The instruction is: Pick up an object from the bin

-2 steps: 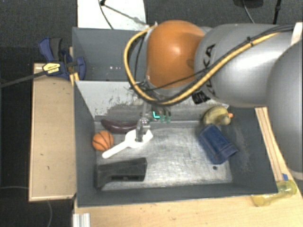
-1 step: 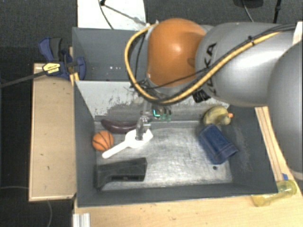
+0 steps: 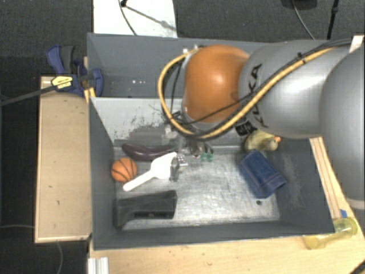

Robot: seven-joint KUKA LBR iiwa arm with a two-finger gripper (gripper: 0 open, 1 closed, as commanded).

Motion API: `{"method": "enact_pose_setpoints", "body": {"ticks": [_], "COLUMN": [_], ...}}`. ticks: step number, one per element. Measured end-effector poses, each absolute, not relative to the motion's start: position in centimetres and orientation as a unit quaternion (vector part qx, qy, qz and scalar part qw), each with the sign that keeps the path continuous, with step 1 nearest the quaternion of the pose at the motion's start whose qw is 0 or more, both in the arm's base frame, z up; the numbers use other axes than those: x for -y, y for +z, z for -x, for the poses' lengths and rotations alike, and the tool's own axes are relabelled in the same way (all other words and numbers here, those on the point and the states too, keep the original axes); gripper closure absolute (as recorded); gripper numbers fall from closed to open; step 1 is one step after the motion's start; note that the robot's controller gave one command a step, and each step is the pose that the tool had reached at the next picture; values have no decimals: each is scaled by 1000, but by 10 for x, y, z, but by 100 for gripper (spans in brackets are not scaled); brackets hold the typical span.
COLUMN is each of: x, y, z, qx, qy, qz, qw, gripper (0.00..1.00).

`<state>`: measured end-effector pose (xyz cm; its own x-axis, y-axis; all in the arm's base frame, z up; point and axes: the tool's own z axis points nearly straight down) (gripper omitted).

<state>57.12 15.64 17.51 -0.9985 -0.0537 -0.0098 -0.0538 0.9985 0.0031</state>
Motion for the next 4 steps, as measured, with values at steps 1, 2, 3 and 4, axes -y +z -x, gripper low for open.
{"method": "enact_pose_setpoints", "body": {"ticks": [1,2,3,4], "x": [-156,-158,-158,-158], "y": [145,83,83,83], "z": [-572,-596,-596,-596], "qx": [-993,-990,-990,-990], "qy": [0,1,1,1], "qz": [118,141,140,140], "qw": [0,-2,-2,-2], "gripper": [0,100,100,100]}}
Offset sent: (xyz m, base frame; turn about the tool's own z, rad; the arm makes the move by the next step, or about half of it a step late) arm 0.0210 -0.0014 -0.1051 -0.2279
